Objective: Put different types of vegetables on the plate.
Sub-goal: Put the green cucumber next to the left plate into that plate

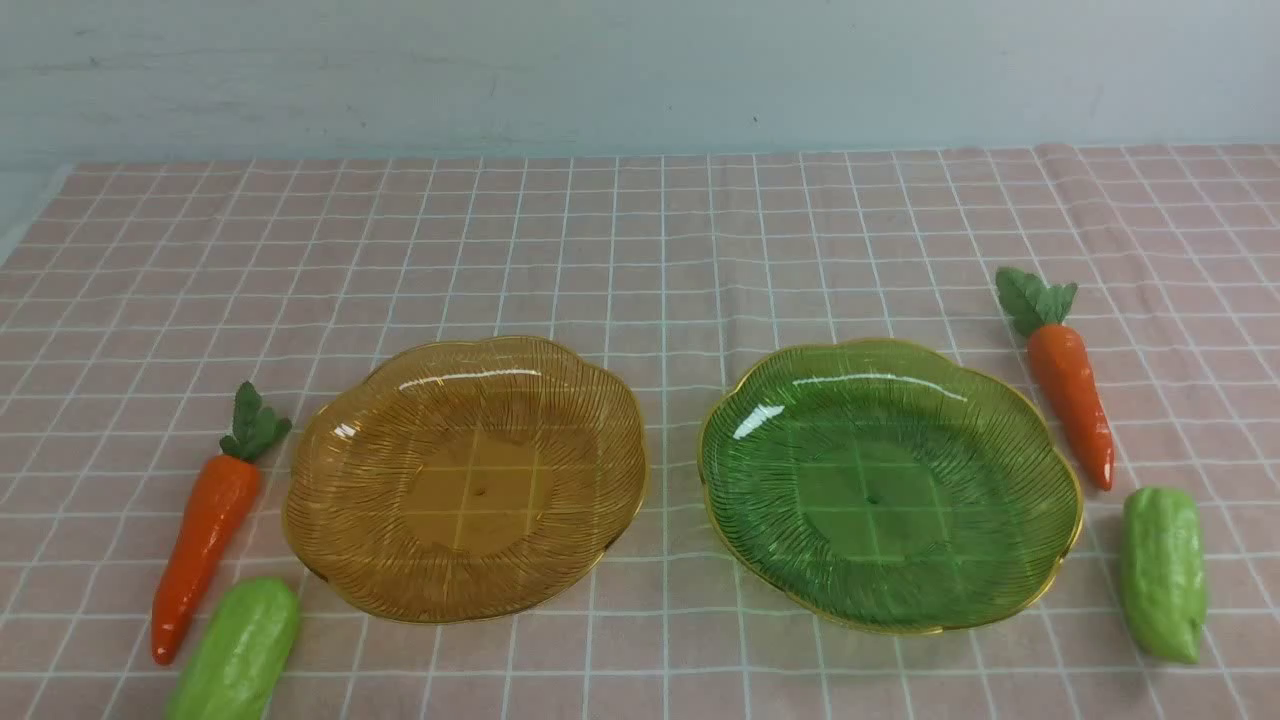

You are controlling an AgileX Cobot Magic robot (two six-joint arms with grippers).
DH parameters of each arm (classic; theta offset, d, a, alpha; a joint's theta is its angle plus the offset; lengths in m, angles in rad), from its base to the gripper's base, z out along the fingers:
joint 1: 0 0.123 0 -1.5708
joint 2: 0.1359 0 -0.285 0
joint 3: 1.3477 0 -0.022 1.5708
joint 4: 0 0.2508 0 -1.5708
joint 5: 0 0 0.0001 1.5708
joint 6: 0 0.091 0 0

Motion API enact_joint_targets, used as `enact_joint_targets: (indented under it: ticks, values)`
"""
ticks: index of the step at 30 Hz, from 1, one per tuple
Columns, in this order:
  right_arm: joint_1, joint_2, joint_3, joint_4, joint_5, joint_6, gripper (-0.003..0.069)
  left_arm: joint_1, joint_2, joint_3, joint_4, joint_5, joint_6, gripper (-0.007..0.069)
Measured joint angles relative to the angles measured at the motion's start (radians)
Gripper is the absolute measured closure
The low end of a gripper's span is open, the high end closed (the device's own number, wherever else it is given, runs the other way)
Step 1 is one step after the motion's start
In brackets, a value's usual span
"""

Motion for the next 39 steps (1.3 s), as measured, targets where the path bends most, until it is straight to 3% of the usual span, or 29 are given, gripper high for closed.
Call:
enact_joint_targets:
  ticks: [16,22,29,35,39]
  values:
    - [0.0,0.0,0.0,0.0,0.0,0.0,0.0674,0.0,0.0,0.003,0.007,-0.04,0.006,0.0618]
    - [0.0,0.0,0.0,0.0,0.0,0.0,0.0674,0.0,0.0,0.004,-0.237,-0.243,-0.17,0.0618]
    - [0.0,0.0,0.0,0.0,0.0,-0.001,0.0674,0.0,0.0,0.005,-0.47,-0.443,-0.27,0.0618]
    - [0.0,0.0,0.002,0.053,-0.054,0.015,0.0674,0.0,0.0,0.002,-0.541,-0.699,-0.283,0.0618]
    - [0.0,0.0,0.004,0.166,-0.166,0.066,0.0674,0.0,0.0,-0.082,-0.549,-0.685,-0.28,0.0627]
